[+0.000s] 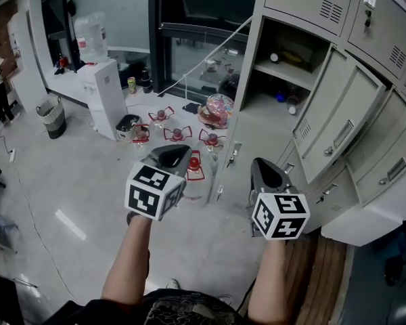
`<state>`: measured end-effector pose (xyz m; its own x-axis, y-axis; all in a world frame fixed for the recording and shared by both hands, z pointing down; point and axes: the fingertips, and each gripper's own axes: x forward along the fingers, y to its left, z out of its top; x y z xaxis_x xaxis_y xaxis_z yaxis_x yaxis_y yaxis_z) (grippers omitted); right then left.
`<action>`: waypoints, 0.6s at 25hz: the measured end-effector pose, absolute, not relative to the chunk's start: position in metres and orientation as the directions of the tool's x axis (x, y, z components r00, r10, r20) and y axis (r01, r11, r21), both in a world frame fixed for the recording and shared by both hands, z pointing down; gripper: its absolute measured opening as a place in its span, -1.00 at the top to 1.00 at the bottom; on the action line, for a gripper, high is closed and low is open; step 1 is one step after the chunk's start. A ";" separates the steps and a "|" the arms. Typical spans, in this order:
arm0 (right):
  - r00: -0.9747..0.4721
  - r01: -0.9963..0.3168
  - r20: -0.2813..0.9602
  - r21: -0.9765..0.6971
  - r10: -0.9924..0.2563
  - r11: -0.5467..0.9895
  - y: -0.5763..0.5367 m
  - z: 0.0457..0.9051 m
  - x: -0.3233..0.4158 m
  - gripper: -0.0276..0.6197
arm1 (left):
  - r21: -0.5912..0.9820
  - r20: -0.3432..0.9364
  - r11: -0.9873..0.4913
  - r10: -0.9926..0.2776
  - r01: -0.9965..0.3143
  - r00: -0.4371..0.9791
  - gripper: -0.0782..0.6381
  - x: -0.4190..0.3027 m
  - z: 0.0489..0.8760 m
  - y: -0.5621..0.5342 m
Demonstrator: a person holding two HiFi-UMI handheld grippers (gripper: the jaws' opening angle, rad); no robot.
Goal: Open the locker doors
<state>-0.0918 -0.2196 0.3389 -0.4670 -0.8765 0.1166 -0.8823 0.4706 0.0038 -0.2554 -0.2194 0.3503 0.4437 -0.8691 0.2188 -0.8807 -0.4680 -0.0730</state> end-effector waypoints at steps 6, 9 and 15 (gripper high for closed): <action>-0.506 -0.861 0.113 0.001 -0.855 0.509 -0.218 0.343 -0.163 0.91 | -0.058 0.231 -0.437 -0.881 -0.898 0.414 0.79 -0.323 0.355 -0.206; -0.519 -0.853 0.109 -0.008 -0.848 0.522 -0.215 0.346 -0.189 0.91 | -0.078 0.220 -0.427 -0.889 -0.901 0.402 0.79 -0.346 0.354 -0.204; -0.526 -0.848 0.117 0.010 -0.843 0.530 -0.211 0.348 -0.213 0.91 | -0.092 0.232 -0.435 -0.884 -0.896 0.406 0.79 -0.362 0.361 -0.201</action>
